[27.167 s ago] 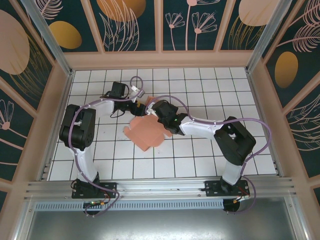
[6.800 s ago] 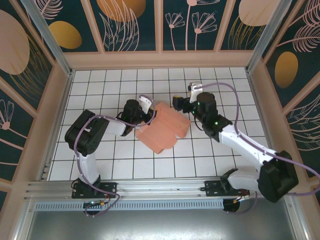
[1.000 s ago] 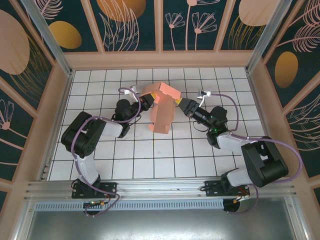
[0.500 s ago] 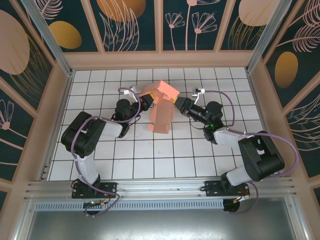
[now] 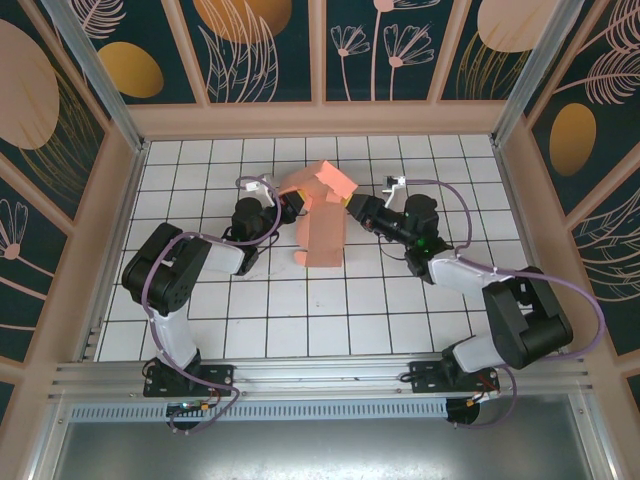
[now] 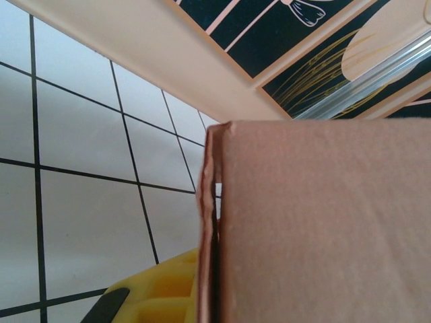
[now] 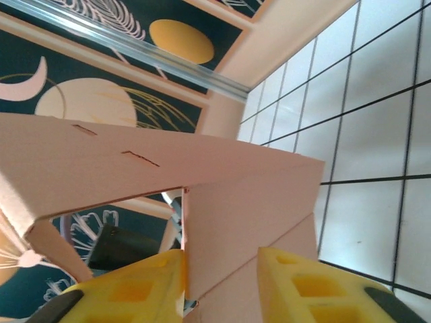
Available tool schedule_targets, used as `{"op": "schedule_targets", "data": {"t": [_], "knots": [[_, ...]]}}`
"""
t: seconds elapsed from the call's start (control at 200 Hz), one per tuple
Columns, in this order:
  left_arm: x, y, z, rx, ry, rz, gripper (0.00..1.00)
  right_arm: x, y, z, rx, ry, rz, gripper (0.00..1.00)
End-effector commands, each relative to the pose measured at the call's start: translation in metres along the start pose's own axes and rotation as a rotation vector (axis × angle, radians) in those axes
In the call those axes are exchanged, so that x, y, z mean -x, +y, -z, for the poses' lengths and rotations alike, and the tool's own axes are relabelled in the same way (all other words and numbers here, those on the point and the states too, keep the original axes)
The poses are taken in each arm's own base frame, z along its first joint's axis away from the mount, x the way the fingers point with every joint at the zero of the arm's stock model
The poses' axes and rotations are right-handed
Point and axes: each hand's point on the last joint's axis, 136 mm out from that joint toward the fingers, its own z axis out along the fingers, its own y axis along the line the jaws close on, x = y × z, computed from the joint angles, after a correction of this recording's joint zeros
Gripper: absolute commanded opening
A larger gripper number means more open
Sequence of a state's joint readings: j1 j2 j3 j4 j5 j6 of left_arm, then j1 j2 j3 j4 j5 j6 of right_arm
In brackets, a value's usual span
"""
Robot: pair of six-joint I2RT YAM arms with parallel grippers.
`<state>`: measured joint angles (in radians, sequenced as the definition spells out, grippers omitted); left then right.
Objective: Fold the paper box
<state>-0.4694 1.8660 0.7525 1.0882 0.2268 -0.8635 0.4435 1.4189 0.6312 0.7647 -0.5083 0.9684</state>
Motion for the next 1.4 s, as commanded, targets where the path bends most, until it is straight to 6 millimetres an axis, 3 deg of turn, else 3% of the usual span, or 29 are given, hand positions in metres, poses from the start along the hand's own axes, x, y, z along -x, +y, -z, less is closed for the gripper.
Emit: {"op": "schedule_targets", "data": {"t": [0.0,0.06,0.265,0.48,0.676,0.896,1.046,1.211,1.391], "knots": [[0.009,-0.019,0.003,-0.036,-0.017,-0.088,0.0,0.009,0.001,0.002,-0.06,-0.041,0.042,0.36],[0.007,-0.016,0.003,-0.023,-0.009,-0.109,0.0,0.01,0.002,0.002,-0.062,-0.046,0.041,0.37],[0.0,-0.003,-0.001,0.021,0.011,-0.091,0.0,0.019,0.027,0.015,0.031,-0.111,0.103,0.58],[-0.004,-0.004,-0.007,-0.005,0.033,-0.048,0.0,0.025,0.041,0.028,0.068,-0.155,0.141,0.71],[-0.003,-0.009,-0.004,-0.018,0.032,-0.079,0.0,0.033,0.039,0.026,0.046,-0.166,0.13,0.71],[-0.011,-0.002,-0.008,-0.014,0.055,-0.06,0.0,0.052,0.053,0.029,0.054,-0.203,0.15,0.7],[-0.018,0.006,-0.012,-0.001,0.072,-0.062,0.0,0.062,0.04,0.026,0.014,-0.203,0.075,0.69],[-0.018,0.009,-0.013,0.009,0.069,-0.034,0.0,0.059,0.036,0.025,0.035,-0.199,0.056,0.67],[-0.013,0.023,-0.017,0.125,0.087,0.102,0.0,0.049,0.039,0.044,0.065,-0.252,0.116,0.69]]}}
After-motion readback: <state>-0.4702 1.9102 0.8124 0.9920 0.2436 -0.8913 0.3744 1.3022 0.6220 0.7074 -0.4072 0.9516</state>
